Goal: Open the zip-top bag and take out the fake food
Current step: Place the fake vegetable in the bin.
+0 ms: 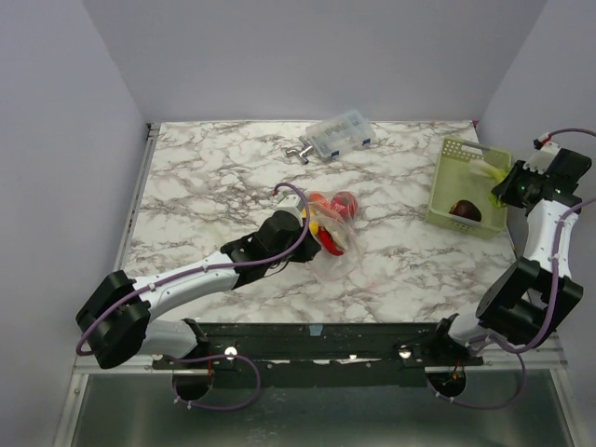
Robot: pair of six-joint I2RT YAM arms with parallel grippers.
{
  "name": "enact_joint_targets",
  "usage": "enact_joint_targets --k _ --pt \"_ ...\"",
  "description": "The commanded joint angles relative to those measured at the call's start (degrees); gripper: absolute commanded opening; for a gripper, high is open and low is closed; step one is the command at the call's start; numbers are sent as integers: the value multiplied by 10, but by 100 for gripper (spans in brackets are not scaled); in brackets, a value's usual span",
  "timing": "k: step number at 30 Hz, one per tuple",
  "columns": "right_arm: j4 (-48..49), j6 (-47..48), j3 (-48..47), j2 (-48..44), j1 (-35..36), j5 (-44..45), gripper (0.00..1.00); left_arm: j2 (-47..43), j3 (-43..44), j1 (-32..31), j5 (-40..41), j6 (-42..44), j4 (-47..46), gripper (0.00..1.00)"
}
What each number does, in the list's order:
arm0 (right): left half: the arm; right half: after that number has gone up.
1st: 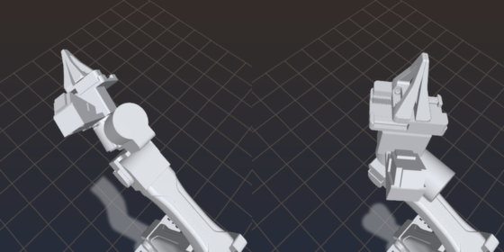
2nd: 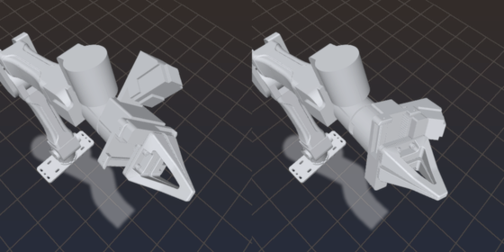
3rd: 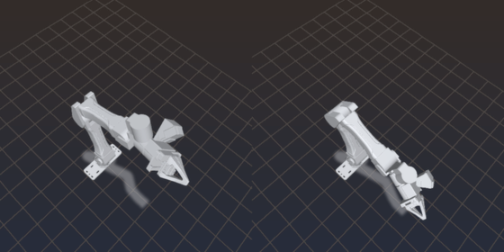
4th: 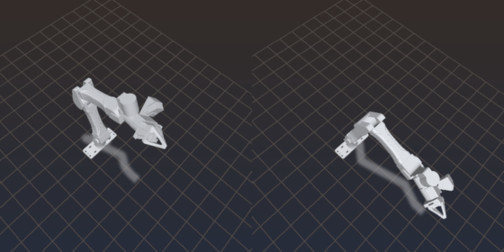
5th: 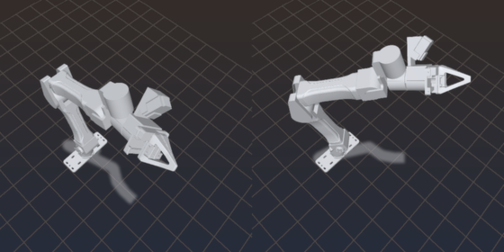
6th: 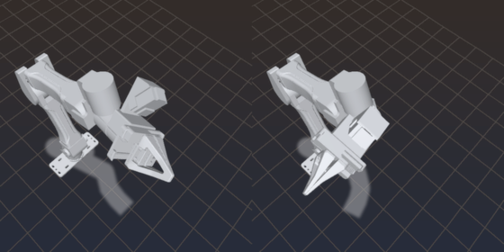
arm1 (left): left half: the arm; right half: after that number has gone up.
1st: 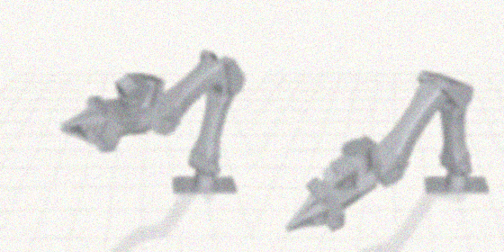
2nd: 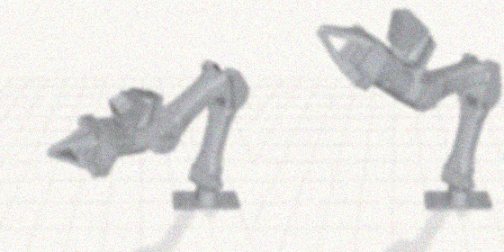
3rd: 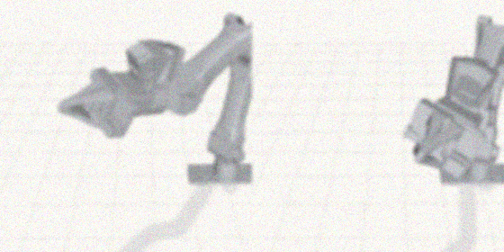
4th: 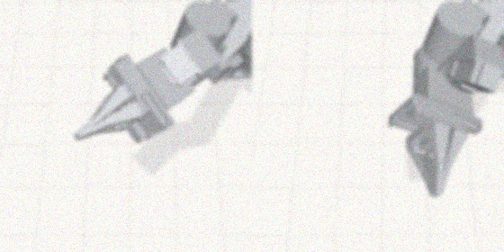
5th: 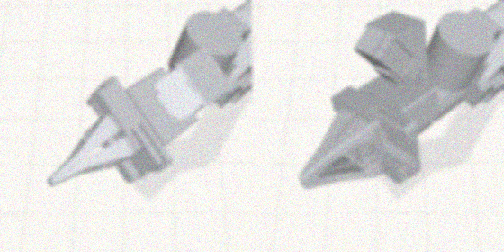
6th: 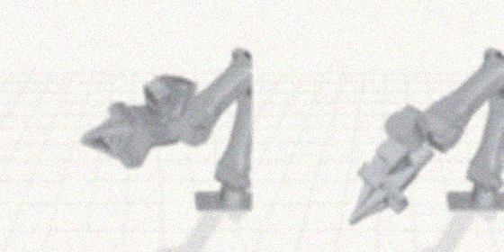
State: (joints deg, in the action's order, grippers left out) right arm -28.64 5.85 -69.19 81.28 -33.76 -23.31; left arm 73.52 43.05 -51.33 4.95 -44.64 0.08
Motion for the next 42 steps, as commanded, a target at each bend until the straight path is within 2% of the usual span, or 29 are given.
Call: enact_joint_targets --k 1,8,12,15,18,24,32,38,42 --pt "56 1 10 20 1 -17 1 -1 -5 3 -11 -6 -16 0" --pt "63 9 13 60 1 -27 1 -5 -8 2 -11 -8 -11 0" --pt "74 13 17 77 0 -4 2 -5 -8 2 -11 -9 -10 0" --pt "75 19 18 91 0 6 4 -5 -8 2 -11 -11 -10 0" --pt "75 25 17 102 0 13 11 -4 -8 1 -13 -12 -10 0" --pt "71 34 9 122 1 21 13 -4 -7 1 -13 -13 -11 0" --pt "60 43 -8 148 1 37 29 -8 -8 1 -13 -15 -10 0" --pt "58 56 -7 120 1 37 51 -9 -6 1 -12 -15 -8 0" --pt "47 67 -14 95 1 34 56 -10 -3 1 -11 -14 -6 0"
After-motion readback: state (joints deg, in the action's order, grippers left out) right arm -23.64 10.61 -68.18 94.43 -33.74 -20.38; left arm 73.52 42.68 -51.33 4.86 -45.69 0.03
